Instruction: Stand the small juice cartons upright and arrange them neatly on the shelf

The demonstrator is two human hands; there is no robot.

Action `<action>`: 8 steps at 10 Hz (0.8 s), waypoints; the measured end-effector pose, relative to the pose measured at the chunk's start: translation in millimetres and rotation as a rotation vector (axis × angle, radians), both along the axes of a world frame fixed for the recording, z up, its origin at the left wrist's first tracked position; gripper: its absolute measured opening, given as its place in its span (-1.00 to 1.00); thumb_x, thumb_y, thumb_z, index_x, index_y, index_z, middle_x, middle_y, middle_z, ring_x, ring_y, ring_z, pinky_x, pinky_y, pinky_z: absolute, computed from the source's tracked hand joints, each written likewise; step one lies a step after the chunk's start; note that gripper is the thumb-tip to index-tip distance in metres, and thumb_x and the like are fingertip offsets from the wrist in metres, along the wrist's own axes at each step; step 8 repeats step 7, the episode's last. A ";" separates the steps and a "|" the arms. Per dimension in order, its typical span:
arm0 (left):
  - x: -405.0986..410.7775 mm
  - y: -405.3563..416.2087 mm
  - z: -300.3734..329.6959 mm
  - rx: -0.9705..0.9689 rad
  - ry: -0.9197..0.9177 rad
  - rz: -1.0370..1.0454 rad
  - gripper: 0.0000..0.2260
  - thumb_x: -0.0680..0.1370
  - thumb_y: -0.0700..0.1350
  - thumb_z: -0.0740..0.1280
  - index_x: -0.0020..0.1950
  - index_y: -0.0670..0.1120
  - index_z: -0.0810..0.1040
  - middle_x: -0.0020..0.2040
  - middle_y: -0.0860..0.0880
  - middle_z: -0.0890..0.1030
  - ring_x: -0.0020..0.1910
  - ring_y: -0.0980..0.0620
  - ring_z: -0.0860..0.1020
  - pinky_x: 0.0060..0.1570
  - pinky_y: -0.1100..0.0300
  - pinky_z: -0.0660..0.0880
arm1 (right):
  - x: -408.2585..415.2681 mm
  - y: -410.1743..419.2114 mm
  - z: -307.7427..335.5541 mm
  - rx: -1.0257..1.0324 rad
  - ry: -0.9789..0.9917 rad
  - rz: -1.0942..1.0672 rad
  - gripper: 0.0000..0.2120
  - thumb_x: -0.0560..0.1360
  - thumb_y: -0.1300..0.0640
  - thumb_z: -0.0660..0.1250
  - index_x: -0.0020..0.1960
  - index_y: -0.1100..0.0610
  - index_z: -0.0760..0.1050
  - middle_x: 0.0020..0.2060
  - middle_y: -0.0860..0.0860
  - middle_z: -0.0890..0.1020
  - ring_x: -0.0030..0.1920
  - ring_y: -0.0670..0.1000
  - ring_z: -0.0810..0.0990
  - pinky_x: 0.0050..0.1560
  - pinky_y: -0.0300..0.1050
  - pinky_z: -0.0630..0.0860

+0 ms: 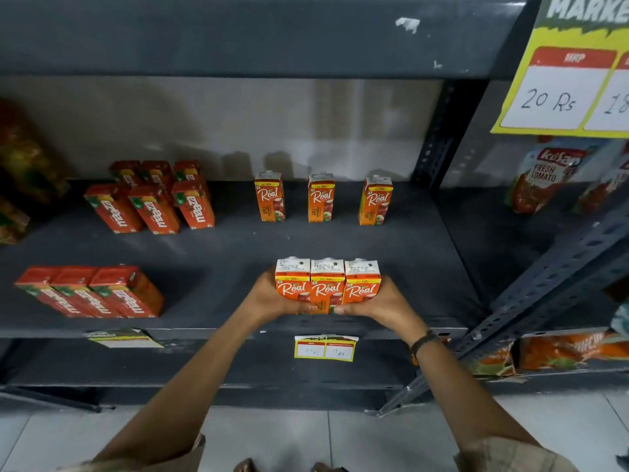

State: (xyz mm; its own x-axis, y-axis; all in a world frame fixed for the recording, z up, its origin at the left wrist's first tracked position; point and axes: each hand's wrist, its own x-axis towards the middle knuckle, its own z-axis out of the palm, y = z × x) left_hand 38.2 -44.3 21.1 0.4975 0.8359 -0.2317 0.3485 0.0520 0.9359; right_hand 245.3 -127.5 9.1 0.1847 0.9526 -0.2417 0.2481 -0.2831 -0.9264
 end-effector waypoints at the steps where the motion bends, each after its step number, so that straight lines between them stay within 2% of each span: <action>1: -2.8 -5.7 -2.5 0.005 -0.025 0.023 -0.40 0.20 -0.36 0.56 0.17 -0.10 0.46 -0.09 0.12 0.60 -0.18 0.29 0.59 -0.27 0.50 0.52 | -2.1 -4.5 -1.0 0.020 0.012 0.010 -0.53 0.16 0.21 0.63 -0.03 -0.07 0.54 -0.10 -0.13 0.67 -0.12 -0.25 0.65 -0.11 -0.36 0.56; 2: -1.8 -7.8 -1.2 0.018 -0.027 0.011 -0.34 0.22 -0.36 0.55 0.25 -0.15 0.40 -0.06 0.12 0.58 -0.17 0.31 0.59 -0.26 0.51 0.51 | -3.7 -5.8 2.3 0.025 0.018 0.004 -0.46 0.17 0.20 0.62 0.09 0.04 0.53 0.00 -0.01 0.67 0.02 -0.07 0.65 0.12 -0.03 0.58; 3: -2.4 -10.1 1.5 0.018 -0.055 -0.011 -0.29 0.22 -0.36 0.54 0.31 -0.15 0.35 0.00 0.07 0.58 -0.13 0.33 0.60 -0.23 0.50 0.52 | -5.2 -7.2 7.3 0.031 0.020 0.028 -0.32 0.17 0.19 0.62 0.22 0.02 0.44 0.12 0.03 0.64 0.12 -0.01 0.61 0.24 0.09 0.52; 4: -2.7 -12.2 4.0 0.019 -0.114 -0.042 -0.15 0.23 -0.39 0.53 0.41 -0.05 0.22 0.18 -0.08 0.54 0.07 0.13 0.57 -0.08 0.40 0.57 | -7.0 -10.2 15.1 0.066 0.074 0.090 -0.11 0.20 0.21 0.61 0.39 -0.11 0.24 0.24 0.01 0.56 0.22 -0.01 0.55 0.29 0.04 0.47; 5: -3.5 -14.3 11.8 0.016 -0.203 -0.078 -0.01 0.20 -0.40 0.50 0.44 0.09 0.05 0.16 -0.06 0.52 0.10 0.06 0.55 -0.03 0.32 0.58 | -11.2 -18.2 27.6 0.109 0.148 0.077 -0.08 0.19 -0.03 0.57 0.42 -0.17 0.14 0.29 0.01 0.50 0.22 -0.04 0.52 0.26 -0.06 0.48; 6: -8.1 -18.1 21.5 0.028 -0.236 -0.090 -0.06 0.28 -0.34 0.46 0.42 0.17 -0.03 0.16 0.04 0.45 0.12 0.06 0.52 -0.05 0.32 0.57 | -15.2 -27.2 41.1 0.142 0.118 0.027 0.04 0.07 -0.46 0.38 0.45 -0.17 0.12 0.31 -0.09 0.42 0.27 -0.10 0.43 0.25 -0.13 0.42; 7: -15.4 -28.2 35.1 0.140 -0.188 -0.032 -0.21 0.41 -0.10 0.40 0.47 0.14 -0.01 0.30 0.09 0.36 0.17 0.11 0.48 -0.12 0.46 0.54 | -18.3 -33.1 51.6 0.211 0.035 -0.078 -0.15 0.23 -0.40 0.24 0.45 -0.17 0.15 0.43 -0.03 0.32 0.40 -0.03 0.28 0.28 -0.10 0.32; 8: -15.4 -28.2 35.1 0.140 -0.188 -0.032 -0.21 0.41 -0.10 0.40 0.47 0.14 -0.01 0.30 0.09 0.36 0.17 0.11 0.48 -0.12 0.46 0.54 | -18.3 -33.1 51.6 0.211 0.035 -0.078 -0.15 0.23 -0.40 0.24 0.45 -0.17 0.15 0.43 -0.03 0.32 0.40 -0.03 0.28 0.28 -0.10 0.32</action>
